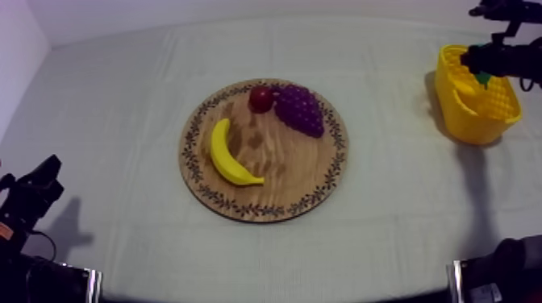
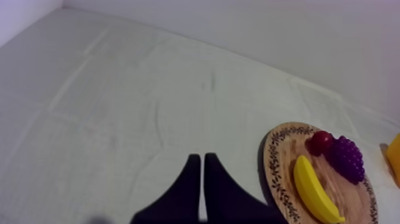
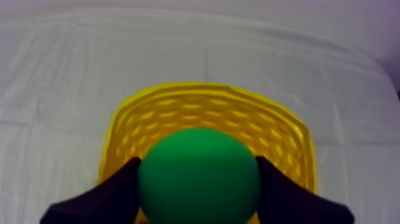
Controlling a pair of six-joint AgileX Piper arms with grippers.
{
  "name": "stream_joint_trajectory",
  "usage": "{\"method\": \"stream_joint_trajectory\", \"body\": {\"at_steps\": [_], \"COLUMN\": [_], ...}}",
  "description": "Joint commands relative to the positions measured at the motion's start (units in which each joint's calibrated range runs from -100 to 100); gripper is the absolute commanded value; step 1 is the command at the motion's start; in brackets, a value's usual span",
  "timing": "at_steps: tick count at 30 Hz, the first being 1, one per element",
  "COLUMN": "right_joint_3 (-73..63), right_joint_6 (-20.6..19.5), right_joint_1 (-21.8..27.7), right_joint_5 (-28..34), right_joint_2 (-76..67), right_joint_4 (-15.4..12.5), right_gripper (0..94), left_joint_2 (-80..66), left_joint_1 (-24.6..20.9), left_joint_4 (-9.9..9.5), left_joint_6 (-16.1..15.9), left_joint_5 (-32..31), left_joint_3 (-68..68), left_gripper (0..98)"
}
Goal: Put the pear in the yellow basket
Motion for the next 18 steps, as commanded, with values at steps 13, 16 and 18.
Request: {"method": "stream_joint_trajectory", "body": {"at_steps": [13, 16, 18], "right_joint_3": [2.1, 2.2, 2.2], "right_joint_6": [-3.2, -4.4, -5.8], "right_joint_1": [-0.3, -0.1, 0.1], "right_joint_5": [-0.8, -0.5, -0.4], "right_joint_2": [-0.6, -1.1, -1.7], "right_joint_4": [3.7, 4.4, 5.4], "right_gripper": [59.6, 50.9, 39.7], "left_joint_2": [0.0, 0.0, 0.0], "left_joint_1": [0.0, 0.0, 0.0], "left_joint_4": [-0.02, -0.02, -0.02], "left_joint_6": [0.0, 0.0, 0.0], "left_joint_5": [0.0, 0.0, 0.0], "left_joint_3": [0.0, 0.0, 0.0], "left_gripper": [0.1, 0.1, 0.1]}}
